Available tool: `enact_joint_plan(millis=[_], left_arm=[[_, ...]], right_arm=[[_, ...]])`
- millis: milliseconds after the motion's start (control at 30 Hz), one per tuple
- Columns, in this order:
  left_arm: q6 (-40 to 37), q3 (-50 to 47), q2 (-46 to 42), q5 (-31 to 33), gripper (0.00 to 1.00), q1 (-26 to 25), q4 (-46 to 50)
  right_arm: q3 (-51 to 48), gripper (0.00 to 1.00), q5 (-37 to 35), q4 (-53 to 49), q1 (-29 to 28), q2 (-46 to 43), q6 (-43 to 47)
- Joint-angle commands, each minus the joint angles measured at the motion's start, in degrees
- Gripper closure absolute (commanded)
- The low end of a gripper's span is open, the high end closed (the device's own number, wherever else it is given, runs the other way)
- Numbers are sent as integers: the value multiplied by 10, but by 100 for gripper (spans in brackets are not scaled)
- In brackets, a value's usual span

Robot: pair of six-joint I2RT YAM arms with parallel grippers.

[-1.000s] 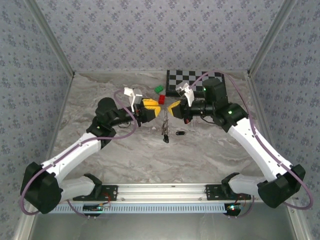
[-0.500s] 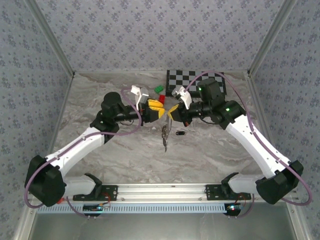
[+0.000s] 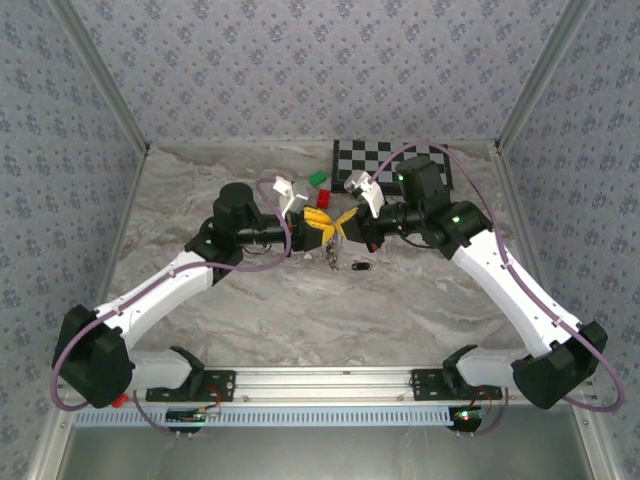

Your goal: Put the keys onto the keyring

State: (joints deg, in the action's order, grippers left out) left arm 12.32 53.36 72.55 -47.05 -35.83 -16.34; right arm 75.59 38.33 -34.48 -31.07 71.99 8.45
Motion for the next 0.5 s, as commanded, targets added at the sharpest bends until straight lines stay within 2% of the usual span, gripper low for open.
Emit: enact_joint_plan(millis=[0, 233, 467], left_arm=[[-16, 26, 5, -16, 74, -7, 0], [-24, 29, 6, -16, 100, -11, 6], [-34, 28, 4, -16, 100, -15, 16]], right_arm=[[7, 100, 9, 13, -3, -15, 2], [6, 100, 3, 9, -2, -15, 3], [3, 100, -4, 13, 0, -19, 2]])
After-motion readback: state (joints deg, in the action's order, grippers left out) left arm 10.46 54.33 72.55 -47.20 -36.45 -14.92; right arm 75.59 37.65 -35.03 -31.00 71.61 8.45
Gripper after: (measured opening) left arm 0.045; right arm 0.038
